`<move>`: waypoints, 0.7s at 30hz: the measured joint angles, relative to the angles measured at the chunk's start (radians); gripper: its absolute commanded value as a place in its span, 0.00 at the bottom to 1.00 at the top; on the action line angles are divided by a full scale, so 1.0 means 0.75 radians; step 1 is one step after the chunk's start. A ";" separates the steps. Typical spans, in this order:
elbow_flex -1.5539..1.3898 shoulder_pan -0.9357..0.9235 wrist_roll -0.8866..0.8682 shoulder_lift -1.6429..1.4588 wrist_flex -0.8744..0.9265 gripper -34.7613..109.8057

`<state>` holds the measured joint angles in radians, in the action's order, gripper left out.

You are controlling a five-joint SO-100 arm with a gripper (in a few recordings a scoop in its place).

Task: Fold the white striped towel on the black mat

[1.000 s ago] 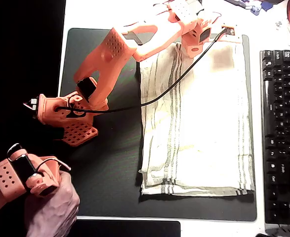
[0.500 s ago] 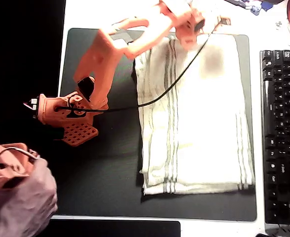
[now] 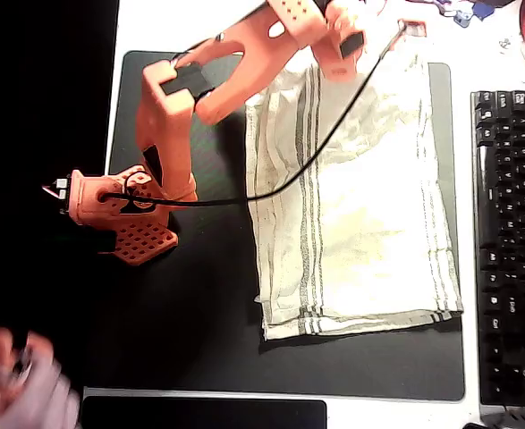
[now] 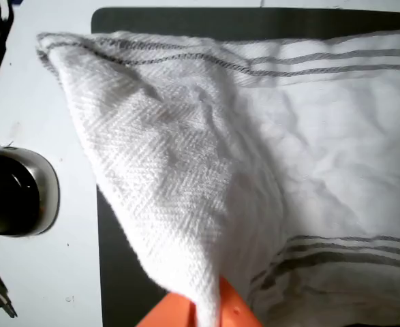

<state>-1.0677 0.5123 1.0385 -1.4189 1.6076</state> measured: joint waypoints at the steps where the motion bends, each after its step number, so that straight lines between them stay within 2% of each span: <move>1: -0.014 -0.033 0.002 -0.037 0.022 0.24; 10: -0.178 -0.483 0.155 -0.288 0.082 0.24; 16: -0.360 -0.742 0.315 -0.342 -0.047 0.24; 21: -0.532 -0.945 0.454 -0.327 -0.270 0.24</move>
<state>-1.4665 -0.1963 1.3790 -1.6644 1.4051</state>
